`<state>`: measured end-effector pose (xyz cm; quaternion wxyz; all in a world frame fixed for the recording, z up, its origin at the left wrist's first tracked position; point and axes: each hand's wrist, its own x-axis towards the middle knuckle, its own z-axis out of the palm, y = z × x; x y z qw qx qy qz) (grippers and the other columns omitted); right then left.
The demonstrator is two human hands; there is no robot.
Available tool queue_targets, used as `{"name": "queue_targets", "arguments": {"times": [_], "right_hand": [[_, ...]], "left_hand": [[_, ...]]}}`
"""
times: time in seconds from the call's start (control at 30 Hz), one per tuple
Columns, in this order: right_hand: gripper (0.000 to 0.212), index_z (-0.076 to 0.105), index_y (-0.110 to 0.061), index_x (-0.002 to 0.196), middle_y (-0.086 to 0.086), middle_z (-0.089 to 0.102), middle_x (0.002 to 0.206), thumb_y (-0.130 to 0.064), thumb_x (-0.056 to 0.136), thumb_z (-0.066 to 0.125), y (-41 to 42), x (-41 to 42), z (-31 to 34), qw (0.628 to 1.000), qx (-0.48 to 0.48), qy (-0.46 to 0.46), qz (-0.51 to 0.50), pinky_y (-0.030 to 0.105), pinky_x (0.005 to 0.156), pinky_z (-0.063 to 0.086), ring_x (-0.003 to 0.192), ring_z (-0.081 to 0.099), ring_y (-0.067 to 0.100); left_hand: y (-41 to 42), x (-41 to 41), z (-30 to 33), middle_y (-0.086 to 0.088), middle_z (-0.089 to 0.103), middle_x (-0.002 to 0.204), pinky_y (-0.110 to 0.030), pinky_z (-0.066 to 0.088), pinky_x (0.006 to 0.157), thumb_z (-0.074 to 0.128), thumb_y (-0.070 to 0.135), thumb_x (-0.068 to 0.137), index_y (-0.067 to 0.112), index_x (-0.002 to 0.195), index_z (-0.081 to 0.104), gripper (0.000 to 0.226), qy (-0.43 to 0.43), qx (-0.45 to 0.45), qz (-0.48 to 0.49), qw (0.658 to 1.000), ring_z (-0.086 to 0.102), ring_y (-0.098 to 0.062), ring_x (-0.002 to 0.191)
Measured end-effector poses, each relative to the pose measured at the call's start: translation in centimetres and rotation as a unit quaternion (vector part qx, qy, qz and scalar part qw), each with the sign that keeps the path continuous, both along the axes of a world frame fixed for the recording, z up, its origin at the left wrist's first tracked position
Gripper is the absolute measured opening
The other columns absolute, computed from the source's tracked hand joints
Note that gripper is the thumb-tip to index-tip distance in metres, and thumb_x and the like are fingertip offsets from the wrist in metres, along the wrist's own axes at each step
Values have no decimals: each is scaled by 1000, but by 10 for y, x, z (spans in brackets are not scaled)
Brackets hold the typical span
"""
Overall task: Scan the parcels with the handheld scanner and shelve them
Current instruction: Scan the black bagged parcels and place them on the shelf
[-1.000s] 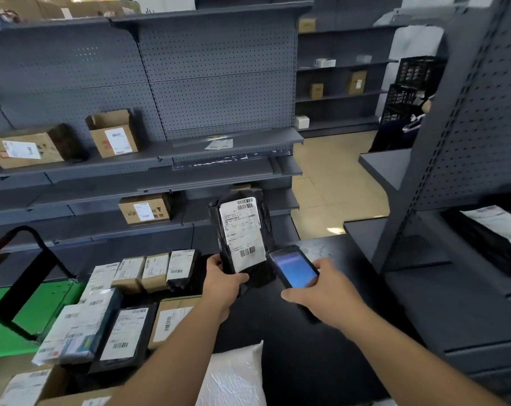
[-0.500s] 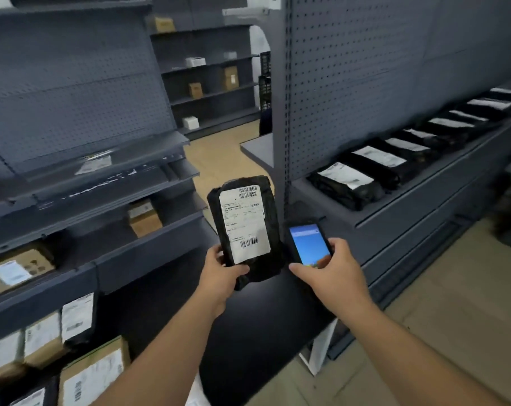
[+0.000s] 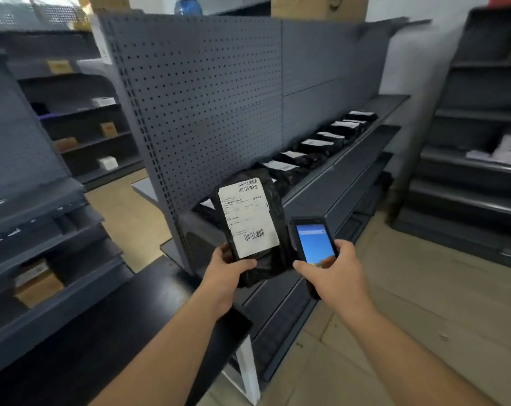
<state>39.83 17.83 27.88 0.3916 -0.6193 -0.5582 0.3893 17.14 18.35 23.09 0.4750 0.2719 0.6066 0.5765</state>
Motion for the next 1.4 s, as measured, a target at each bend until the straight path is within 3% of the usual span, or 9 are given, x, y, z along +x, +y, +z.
{"name": "queue_targets", "arguments": {"times": [0.07, 0.23, 0.47, 0.83, 0.97, 1.13, 1.23, 1.3, 1.4], "right_hand": [[79, 44, -24, 138, -4, 61, 97, -44, 76, 89, 10, 35, 0, 1000, -1, 7, -31, 34, 70, 53, 85, 64, 12], [89, 39, -20, 150, -4, 62, 97, -42, 79, 88, 32, 109, -3, 995, -10, 13, -100, 30, 63, 48, 77, 63, 7], [88, 38, -20, 148, -1, 62, 96, -45, 79, 87, 75, 186, -13, 982, -30, 4, -186, 28, 59, 48, 77, 63, 9], [89, 36, -16, 149, -1, 59, 83, -41, 79, 86, 211, 267, -23, 949, -59, -35, -308, 32, 60, 53, 72, 63, 13], [86, 38, -15, 149, -2, 57, 72, -39, 80, 84, 256, 290, -25, 934, -66, -46, -348, 34, 60, 54, 64, 61, 12], [86, 37, -17, 149, 0, 58, 78, -41, 81, 84, 305, 326, -42, 921, -92, -41, -376, 33, 58, 54, 71, 65, 15], [89, 37, -17, 149, -1, 59, 78, -43, 79, 86, 339, 361, -50, 914, -95, -26, -393, 30, 58, 49, 72, 64, 13], [88, 38, -17, 146, 0, 61, 82, -44, 77, 87, 366, 389, -56, 914, -91, -25, -395, 34, 62, 53, 74, 65, 14], [82, 40, -17, 141, 2, 62, 84, -41, 77, 86, 408, 436, -59, 918, -78, -21, -389, 39, 67, 57, 76, 66, 16]], "left_hand": [[20, 36, 0, -1, 73, 124, -41, 58, 81, 82, -1, 85, 23, 139, 50, 68, -25, -3, -22, 999, 72, -25, 106], [66, 109, -3, -2, 73, 126, -44, 61, 86, 82, 0, 85, 23, 140, 51, 67, -37, -18, -82, 996, 74, -27, 109], [142, 190, -13, 0, 73, 124, -49, 58, 102, 78, -4, 88, 28, 130, 54, 58, -46, -39, -174, 983, 73, -27, 112], [325, 289, -31, -2, 72, 127, -32, 56, 80, 74, -3, 91, 23, 141, 51, 60, -65, -74, -320, 942, 71, -23, 113], [392, 321, -37, -3, 72, 130, -36, 58, 83, 75, -3, 91, 20, 144, 52, 63, -60, -81, -365, 925, 73, -23, 112], [456, 372, -48, -3, 73, 128, -46, 57, 103, 75, -3, 91, 19, 144, 53, 61, -54, -100, -405, 907, 73, -24, 112], [490, 411, -54, -1, 76, 121, -43, 59, 93, 74, -3, 92, 19, 141, 55, 58, -48, -106, -421, 900, 75, -22, 106], [516, 440, -56, 1, 78, 114, -39, 58, 81, 72, -4, 92, 19, 139, 56, 55, -41, -103, -426, 898, 77, -19, 97], [554, 486, -55, 0, 78, 115, -37, 58, 78, 72, -3, 92, 19, 142, 55, 57, -35, -91, -421, 902, 77, -21, 97]]}}
